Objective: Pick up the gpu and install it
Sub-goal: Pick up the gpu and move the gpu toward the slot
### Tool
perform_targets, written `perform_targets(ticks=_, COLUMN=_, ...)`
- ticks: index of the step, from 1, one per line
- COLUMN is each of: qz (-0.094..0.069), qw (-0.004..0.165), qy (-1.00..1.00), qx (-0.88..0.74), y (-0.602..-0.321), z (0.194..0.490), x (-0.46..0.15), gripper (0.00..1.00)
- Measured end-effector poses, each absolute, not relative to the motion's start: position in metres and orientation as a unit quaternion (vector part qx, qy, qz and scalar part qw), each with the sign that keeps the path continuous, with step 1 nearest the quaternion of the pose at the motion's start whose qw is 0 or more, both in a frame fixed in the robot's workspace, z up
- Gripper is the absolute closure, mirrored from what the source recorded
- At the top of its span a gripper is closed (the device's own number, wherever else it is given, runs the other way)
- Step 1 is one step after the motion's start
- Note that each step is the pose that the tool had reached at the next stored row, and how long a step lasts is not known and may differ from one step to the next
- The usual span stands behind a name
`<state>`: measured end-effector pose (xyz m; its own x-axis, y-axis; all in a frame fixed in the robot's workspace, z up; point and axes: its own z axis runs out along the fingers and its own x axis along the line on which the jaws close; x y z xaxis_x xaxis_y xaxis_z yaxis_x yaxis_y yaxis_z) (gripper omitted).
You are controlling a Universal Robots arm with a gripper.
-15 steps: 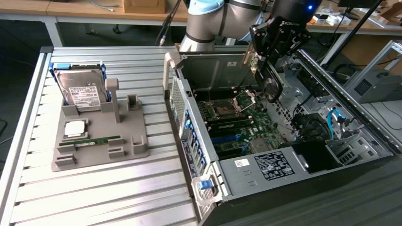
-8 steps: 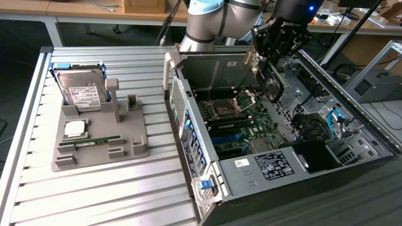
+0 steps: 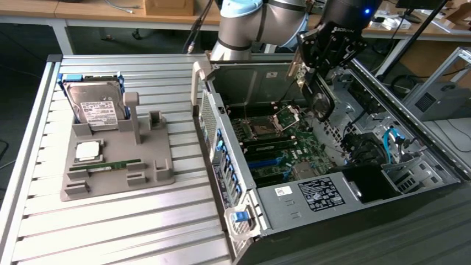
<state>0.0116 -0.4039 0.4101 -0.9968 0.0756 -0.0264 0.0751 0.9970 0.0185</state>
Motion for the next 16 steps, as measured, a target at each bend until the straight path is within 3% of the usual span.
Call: perform_targets(ticks=16, qz=0.006, qw=0.014, qy=0.999, qx=0.038, y=-0.404, z=0.405, x=0.022, gripper=0.73)
